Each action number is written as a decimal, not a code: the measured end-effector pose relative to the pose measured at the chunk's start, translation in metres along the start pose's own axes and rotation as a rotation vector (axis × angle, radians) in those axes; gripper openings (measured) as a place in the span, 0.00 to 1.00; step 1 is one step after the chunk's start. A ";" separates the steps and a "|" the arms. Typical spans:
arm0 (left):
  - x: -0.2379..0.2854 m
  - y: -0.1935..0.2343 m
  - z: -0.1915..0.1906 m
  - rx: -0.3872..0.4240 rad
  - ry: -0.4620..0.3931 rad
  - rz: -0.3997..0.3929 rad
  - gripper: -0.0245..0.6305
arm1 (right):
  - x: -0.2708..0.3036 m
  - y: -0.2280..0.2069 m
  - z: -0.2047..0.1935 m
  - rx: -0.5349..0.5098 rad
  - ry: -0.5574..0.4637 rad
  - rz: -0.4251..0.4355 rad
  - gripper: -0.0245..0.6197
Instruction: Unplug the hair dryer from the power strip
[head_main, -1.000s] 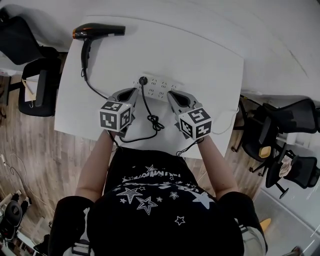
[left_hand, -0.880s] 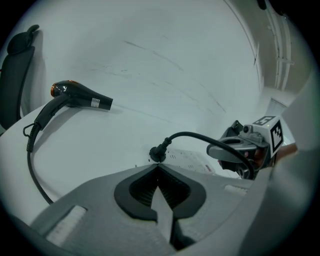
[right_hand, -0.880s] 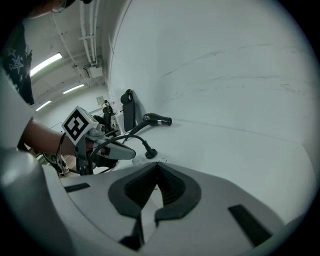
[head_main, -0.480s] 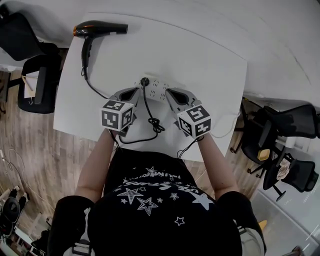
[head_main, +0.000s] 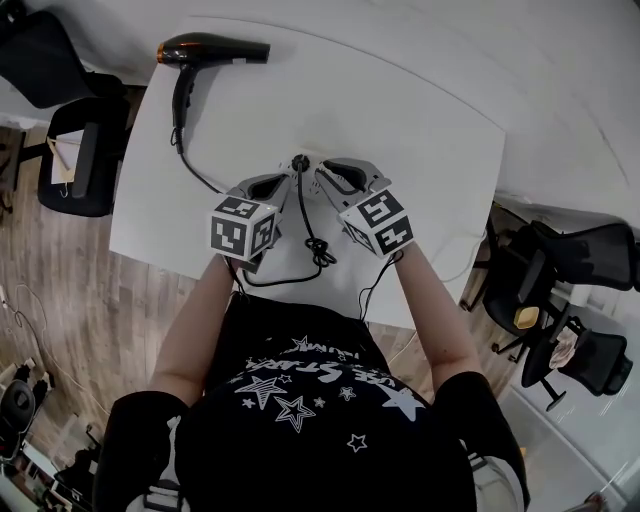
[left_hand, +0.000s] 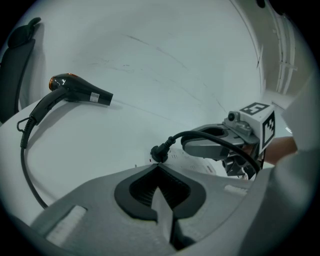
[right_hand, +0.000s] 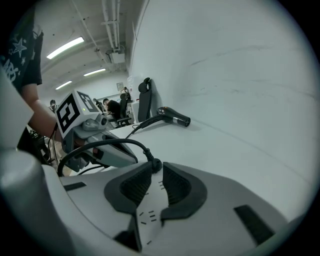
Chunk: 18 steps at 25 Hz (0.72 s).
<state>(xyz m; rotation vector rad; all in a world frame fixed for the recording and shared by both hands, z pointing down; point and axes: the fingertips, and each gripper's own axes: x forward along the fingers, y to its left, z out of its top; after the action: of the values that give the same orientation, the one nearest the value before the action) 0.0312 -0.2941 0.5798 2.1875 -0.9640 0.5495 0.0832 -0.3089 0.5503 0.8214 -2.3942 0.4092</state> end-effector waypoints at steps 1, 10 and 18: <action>0.000 0.000 0.000 0.004 0.001 -0.005 0.05 | 0.004 0.003 0.002 -0.023 0.006 0.010 0.17; 0.000 -0.001 -0.002 0.050 -0.005 -0.012 0.05 | 0.038 0.022 0.013 -0.239 0.088 0.007 0.20; 0.000 -0.003 -0.001 0.112 0.009 -0.021 0.05 | 0.047 0.019 0.012 -0.269 0.116 0.021 0.14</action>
<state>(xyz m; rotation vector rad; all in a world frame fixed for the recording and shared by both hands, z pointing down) 0.0332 -0.2923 0.5794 2.2894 -0.9246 0.6171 0.0353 -0.3215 0.5674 0.6339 -2.2873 0.1333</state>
